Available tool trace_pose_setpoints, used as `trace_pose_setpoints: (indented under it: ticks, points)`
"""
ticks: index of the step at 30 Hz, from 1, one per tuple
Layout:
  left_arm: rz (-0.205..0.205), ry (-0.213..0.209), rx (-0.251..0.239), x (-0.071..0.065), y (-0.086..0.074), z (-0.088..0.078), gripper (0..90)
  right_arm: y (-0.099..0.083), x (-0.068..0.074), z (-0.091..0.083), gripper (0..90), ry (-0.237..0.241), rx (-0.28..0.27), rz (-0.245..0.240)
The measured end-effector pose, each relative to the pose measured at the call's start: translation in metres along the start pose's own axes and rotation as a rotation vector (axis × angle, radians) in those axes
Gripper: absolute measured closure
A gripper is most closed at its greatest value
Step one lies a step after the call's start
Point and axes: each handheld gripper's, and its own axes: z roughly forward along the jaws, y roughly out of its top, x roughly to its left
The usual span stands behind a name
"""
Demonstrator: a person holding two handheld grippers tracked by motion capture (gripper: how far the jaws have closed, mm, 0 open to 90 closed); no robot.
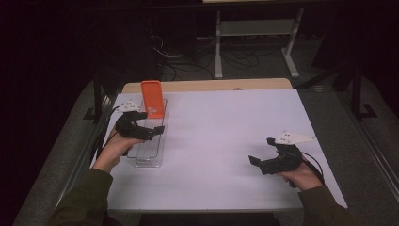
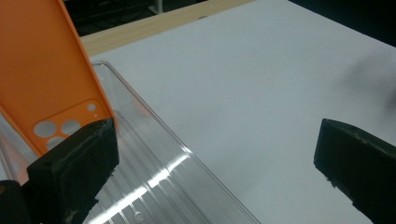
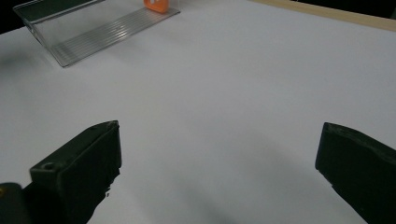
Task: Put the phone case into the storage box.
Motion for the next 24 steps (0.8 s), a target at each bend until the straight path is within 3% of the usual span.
trace_pose_setpoints:
  ticks: [6, 24]
  points:
    - [0.003, -0.034, -0.023, -0.010, -0.011, -0.004, 0.0, 0.005, 0.001, 0.000, 0.0, 0.011, -0.009, -0.010]
    - [0.059, -0.102, -0.014, -0.032, -0.039, -0.008, 0.0, 0.012, 0.002, -0.003, 0.0, 0.025, -0.025, -0.021]
